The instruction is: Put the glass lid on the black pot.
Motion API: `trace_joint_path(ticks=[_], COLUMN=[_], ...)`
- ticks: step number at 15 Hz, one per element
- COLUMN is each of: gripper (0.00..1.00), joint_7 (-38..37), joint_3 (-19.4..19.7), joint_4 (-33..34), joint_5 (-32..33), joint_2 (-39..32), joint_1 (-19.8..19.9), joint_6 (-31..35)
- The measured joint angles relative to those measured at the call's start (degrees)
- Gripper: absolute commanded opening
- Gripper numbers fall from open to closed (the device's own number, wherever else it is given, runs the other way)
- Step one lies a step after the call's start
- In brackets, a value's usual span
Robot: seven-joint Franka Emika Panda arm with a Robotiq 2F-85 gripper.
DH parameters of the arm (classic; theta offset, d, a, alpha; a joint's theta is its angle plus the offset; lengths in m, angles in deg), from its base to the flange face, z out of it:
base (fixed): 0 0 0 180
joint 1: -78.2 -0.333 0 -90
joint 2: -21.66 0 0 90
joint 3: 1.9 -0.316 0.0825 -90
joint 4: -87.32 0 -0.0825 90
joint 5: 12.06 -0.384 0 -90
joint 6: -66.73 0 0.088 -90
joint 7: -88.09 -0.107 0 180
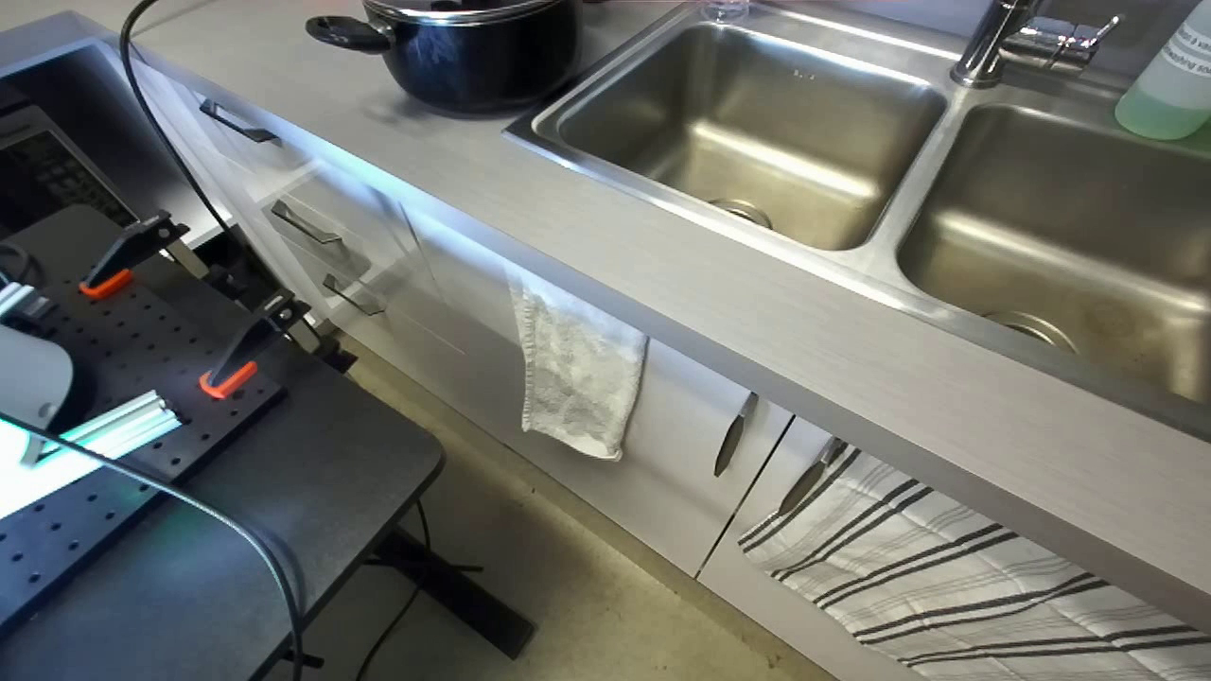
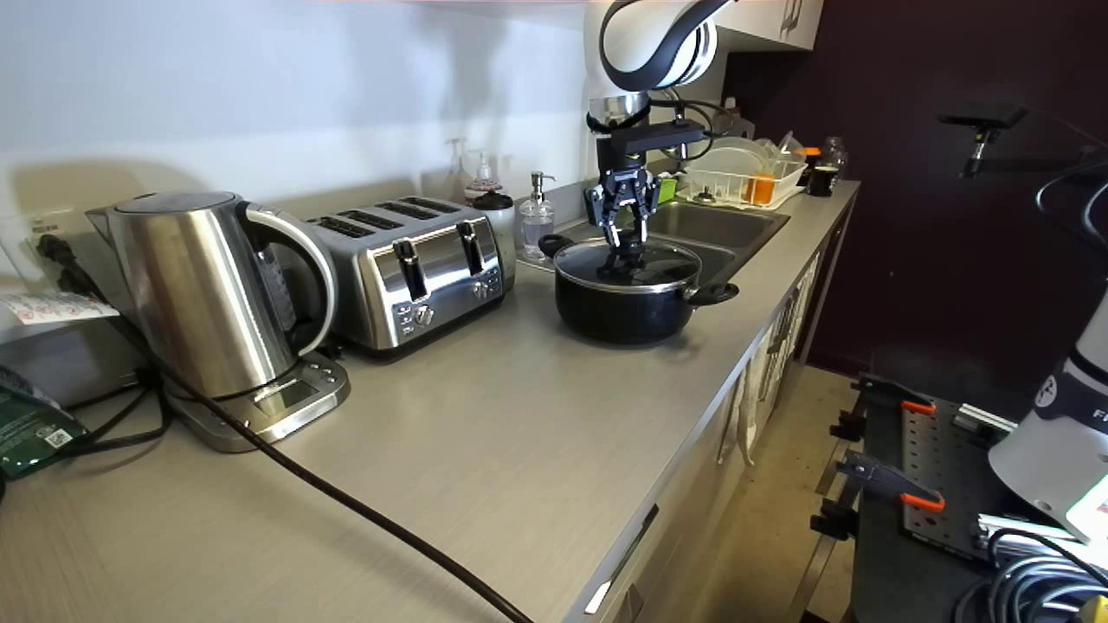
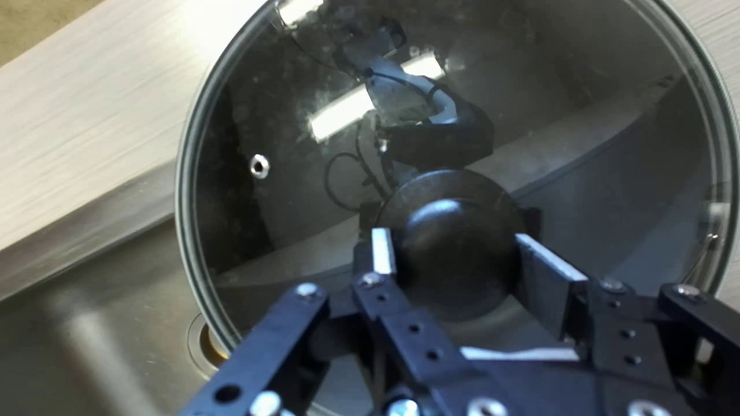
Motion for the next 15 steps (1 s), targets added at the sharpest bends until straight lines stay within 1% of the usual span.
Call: trace_joint_path(ticks=[10, 15], gripper=[0.26, 0.26], joint_7=[0.2, 1.0], joint_3=[0.1, 0.1], joint_4=[0.0, -0.2], joint_5=[0.0, 0.0], joint_2=[-0.1, -0.2], joint_1=[0.0, 0.0], joint_6=[0.3, 1.7])
